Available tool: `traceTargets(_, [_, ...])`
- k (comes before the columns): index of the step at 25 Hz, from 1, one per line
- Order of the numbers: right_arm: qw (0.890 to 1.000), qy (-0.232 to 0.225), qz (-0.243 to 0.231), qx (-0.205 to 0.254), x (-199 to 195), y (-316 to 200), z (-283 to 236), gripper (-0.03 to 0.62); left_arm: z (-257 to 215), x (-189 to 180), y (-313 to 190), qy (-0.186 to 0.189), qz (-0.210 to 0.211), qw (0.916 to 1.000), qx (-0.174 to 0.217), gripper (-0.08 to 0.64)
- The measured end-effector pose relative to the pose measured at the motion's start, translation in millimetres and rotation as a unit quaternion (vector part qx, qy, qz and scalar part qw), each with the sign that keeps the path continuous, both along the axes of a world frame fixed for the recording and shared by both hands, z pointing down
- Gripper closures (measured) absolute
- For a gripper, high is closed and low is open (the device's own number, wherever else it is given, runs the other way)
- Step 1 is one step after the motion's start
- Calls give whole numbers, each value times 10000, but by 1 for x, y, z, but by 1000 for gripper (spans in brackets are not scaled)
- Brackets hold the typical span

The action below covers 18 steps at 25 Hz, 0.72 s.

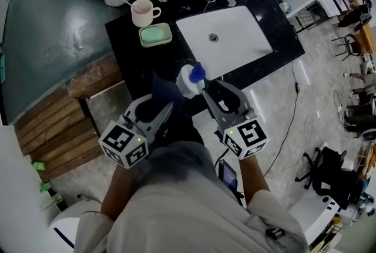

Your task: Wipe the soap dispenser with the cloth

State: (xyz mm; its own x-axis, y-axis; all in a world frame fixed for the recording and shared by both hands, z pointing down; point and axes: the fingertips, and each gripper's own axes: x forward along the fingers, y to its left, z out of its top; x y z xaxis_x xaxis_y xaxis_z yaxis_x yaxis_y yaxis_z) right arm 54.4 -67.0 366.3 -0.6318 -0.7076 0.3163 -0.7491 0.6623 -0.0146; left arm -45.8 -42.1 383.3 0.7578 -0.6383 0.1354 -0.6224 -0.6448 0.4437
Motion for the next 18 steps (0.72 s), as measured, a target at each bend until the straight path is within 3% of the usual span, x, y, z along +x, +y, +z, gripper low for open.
traceTargets(5, [9992, -166, 292, 229, 10, 10, -25, 554, -22, -6, 0, -158, -121, 9993, 324, 457])
traceTargets(8, [9978, -323, 527, 258, 16, 14, -36, 591, -43, -10, -2, -255, -343, 9959, 801, 457])
traceTargets(11, [9969, -486, 576, 215, 20, 24, -44, 591, -59, -10, 0, -373, -476, 9914, 1161, 457])
traceTargets(18, [9957, -654, 513, 416, 4, 50, -82, 594, -76, -11, -1, -498, -599, 9875, 1374, 457])
